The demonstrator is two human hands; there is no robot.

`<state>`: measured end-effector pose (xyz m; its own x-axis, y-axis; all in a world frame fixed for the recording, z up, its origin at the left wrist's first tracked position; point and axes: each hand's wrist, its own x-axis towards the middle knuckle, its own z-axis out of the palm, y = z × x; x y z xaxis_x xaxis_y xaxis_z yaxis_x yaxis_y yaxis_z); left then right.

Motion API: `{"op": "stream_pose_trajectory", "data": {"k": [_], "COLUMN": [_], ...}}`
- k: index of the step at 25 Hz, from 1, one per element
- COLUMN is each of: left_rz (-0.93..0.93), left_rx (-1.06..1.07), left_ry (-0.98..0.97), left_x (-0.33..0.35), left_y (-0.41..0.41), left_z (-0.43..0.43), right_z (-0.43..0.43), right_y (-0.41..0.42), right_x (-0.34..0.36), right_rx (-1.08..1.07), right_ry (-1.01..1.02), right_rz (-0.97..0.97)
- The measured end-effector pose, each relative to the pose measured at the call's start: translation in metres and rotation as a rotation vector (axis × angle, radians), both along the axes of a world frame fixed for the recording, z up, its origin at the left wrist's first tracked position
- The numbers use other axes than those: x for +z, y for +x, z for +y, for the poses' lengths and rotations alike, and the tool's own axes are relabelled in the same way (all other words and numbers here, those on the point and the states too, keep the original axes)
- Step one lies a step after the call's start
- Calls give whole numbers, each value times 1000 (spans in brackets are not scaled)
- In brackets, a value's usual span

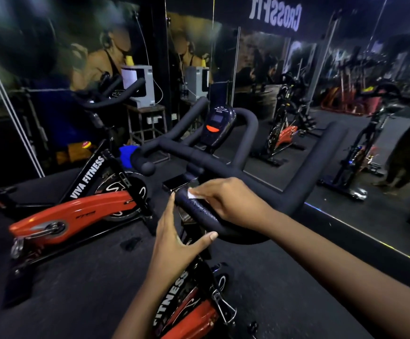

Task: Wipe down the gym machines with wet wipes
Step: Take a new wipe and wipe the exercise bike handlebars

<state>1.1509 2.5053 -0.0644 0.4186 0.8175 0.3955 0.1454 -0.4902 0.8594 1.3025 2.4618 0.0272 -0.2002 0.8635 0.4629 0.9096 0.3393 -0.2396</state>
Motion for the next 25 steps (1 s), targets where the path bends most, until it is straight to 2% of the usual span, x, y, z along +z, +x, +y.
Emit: {"op": "stream_pose_trajectory", "data": {"k": [5,10,13,15,16,19,22,25], "left_rz": [-17,-38,-11,8,10,30,58,86], "left_rx": [15,5,6,-10,-24,-54,-83,-120], "left_ry": [-32,-48,-69,-71,-67,-51,-30,-42], "left_x": [-1,-2,-2,-1,-2,-3,0,2], "left_y": [0,1,1,-2,-4,-7,-11,-15], "left_z": [1,1,1,2,3,4,3,5], "right_z": [-56,-8,20,8,-3,-33,-65,-86], "right_y": [23,-6,-35,-32,-28,-16,-6,1], "right_x": [8,32,18,5,2,-7,-10,-4], "right_rx": [113,122,84,97,107,132,132,139], "right_ry": [-29,38,-55,4,5,-57,22,45], "right_rz": [-141,-163,-385,-556,-575,-562,-568,-456]}}
